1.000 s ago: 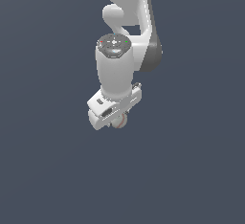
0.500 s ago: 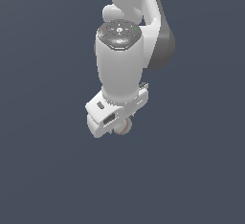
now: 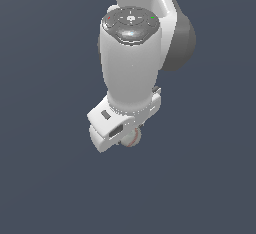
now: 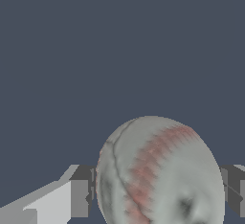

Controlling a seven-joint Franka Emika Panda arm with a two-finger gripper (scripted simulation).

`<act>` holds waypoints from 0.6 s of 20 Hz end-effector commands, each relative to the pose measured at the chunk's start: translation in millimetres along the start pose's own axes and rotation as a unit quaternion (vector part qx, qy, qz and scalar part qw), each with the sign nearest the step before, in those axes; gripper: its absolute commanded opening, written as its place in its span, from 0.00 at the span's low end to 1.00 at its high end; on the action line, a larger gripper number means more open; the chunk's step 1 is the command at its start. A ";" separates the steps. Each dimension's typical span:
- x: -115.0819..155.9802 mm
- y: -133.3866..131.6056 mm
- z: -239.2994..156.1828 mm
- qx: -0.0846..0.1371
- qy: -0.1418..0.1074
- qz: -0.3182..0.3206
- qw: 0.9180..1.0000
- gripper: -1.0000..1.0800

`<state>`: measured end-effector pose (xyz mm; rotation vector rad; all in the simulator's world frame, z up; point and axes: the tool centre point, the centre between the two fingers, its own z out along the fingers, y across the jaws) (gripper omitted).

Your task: Pick up the object and move it to a goal position.

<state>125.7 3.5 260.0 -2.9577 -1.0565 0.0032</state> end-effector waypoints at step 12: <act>11.7 5.5 -11.2 -0.001 0.001 0.000 1.000 0.00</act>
